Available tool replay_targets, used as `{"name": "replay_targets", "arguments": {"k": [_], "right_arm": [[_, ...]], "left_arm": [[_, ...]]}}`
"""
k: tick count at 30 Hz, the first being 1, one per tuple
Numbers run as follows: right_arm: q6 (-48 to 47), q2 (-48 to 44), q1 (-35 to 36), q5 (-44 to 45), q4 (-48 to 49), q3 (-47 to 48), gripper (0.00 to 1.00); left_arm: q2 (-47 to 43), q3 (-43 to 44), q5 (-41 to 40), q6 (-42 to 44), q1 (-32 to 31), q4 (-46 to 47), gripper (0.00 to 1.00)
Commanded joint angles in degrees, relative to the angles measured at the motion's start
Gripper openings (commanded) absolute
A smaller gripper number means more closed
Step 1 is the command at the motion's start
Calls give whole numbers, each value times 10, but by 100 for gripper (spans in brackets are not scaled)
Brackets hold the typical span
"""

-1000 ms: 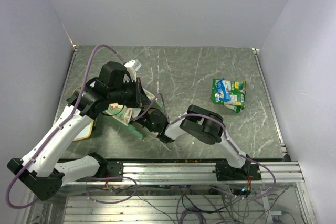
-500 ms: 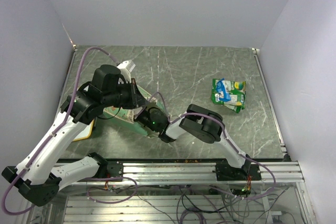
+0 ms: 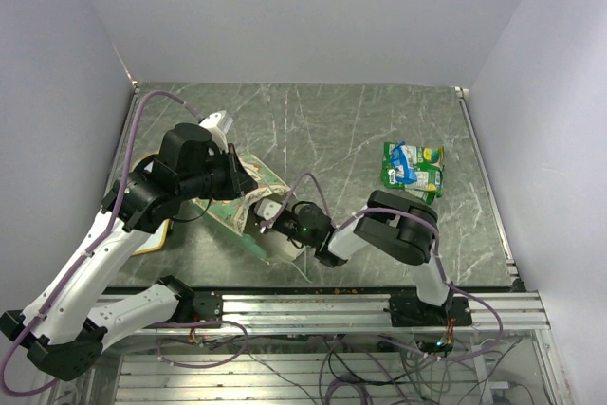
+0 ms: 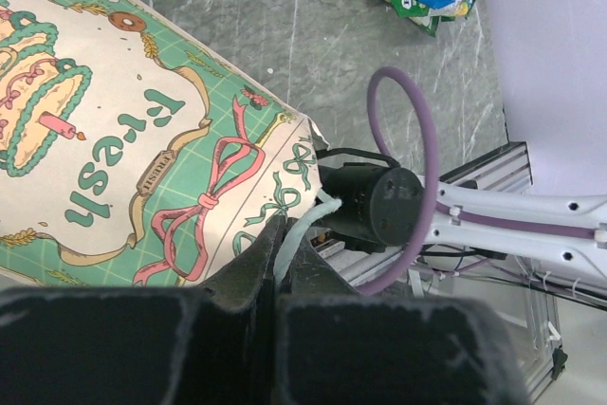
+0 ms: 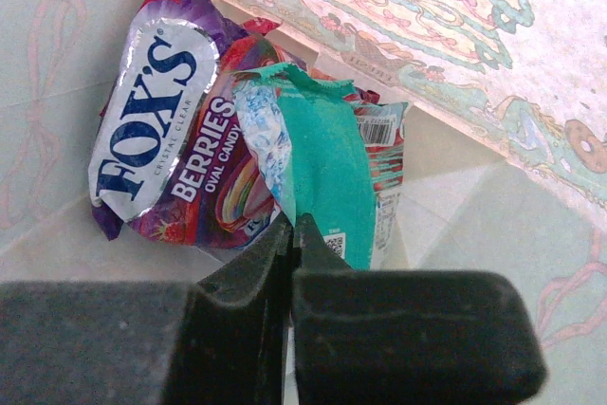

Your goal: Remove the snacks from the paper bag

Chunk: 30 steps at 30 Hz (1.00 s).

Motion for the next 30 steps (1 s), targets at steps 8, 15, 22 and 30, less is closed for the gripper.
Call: {"name": "replay_targets", "arguments": {"k": [8, 15, 22, 30], "right_arm": [[31, -116, 8, -42, 3, -56, 0], [63, -221, 8, -54, -112, -107, 0], [64, -392, 7, -78, -394, -80, 0], [89, -567, 7, -106, -670, -30, 0]], "left_arm": [[9, 10, -39, 3, -2, 0, 7], [19, 30, -70, 9, -1, 3, 7], [24, 10, -105, -2, -1, 29, 7], [59, 0, -140, -15, 0, 50, 7]]}}
